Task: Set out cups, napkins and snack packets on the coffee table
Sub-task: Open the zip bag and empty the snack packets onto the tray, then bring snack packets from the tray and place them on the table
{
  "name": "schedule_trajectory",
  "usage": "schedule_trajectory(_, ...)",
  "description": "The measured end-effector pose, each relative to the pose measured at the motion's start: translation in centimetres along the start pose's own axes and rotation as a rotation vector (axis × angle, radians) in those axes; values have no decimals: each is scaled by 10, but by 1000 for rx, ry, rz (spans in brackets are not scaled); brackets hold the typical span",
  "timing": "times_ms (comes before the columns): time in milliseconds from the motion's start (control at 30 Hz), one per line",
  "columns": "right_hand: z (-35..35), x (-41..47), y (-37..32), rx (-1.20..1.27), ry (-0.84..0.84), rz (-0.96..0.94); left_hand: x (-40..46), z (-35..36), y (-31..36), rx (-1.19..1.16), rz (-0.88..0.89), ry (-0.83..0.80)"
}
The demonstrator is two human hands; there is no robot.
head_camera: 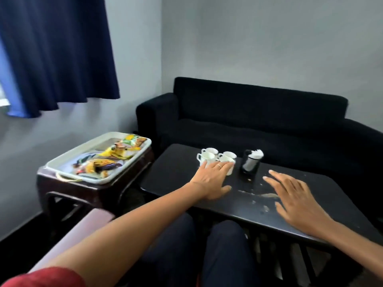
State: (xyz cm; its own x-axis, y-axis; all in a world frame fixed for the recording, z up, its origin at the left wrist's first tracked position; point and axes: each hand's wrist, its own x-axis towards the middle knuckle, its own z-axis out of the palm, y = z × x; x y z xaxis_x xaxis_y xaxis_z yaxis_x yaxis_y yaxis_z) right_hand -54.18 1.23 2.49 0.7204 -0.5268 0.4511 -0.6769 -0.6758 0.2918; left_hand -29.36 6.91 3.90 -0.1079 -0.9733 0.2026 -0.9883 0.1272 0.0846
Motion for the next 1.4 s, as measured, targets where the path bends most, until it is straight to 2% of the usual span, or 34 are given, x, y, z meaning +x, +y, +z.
schedule_trajectory(100,-9,41,-32,46,68,-76,-17,-16,-40,-19,-95,42)
schedule_trajectory(233,-15,95,-87,39,115,-296,-42,-32,-98,-35,-261,102)
schedule_trajectory(400,-12,148,-166,-34,112,-549,-81,-27,-171,-171,-622,94)
schedule_trajectory(467,-8,165,-197,-23,80,-609,-101,-17,-194,-279,-805,176)
schedule_trajectory(600,5,198,-252,-4,10,-643,-127,2,-219,-490,-1198,498)
schedule_trajectory(667,18,217,-280,35,-51,-656,-133,4,-227,-605,-1310,588)
schedule_trajectory(900,46,271,-360,205,-230,-473,-135,11,-237,-876,-1431,590)
schedule_trajectory(1033,57,291,-384,320,-354,-268,-132,8,-237,-1043,-1464,623)
schedule_trajectory(1100,62,296,-391,340,-402,-240,-133,7,-235,-1074,-1484,611)
schedule_trajectory(1233,70,300,-399,336,-329,-307,-132,5,-237,-1152,-1524,646)
schedule_trajectory(1400,59,289,-395,487,-216,-175,-128,1,-236,-1251,-1570,746)
